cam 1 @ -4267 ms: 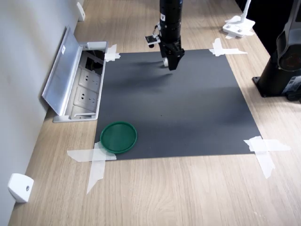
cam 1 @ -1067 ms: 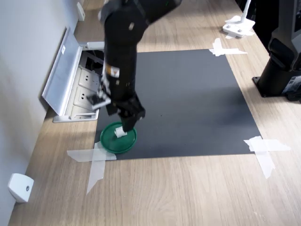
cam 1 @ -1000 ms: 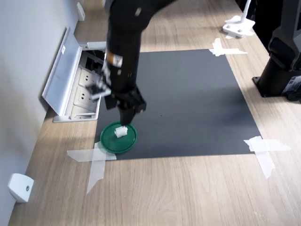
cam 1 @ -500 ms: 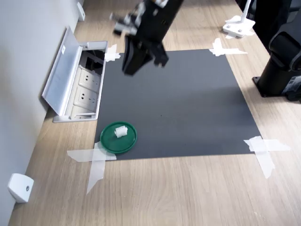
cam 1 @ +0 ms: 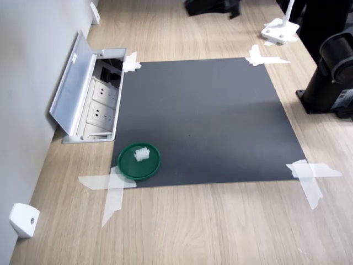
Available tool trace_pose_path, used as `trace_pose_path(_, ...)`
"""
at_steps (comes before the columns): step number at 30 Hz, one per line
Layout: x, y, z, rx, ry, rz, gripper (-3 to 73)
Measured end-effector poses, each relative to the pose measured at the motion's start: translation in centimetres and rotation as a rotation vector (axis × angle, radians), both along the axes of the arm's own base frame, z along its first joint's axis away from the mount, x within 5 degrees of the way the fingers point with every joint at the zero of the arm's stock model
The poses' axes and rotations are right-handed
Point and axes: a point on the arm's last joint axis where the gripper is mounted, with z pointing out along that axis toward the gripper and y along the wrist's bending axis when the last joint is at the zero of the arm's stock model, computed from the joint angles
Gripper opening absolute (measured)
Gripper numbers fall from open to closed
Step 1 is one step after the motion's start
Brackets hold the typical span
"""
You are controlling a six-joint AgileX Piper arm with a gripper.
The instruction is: Grasp a white terminal and put it on the green lid.
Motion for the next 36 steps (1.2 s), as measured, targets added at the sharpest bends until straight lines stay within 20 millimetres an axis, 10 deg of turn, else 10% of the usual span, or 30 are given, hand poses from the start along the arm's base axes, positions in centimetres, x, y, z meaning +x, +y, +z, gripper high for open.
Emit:
trace_pose_path(15,-9.8,1.1,-7.7,-0.007,-0.118,-0.003,-0.5)
trace_pose_path(36,-11.6,1.4,-9.6,-0.011,-0.187,0.003,-0.7)
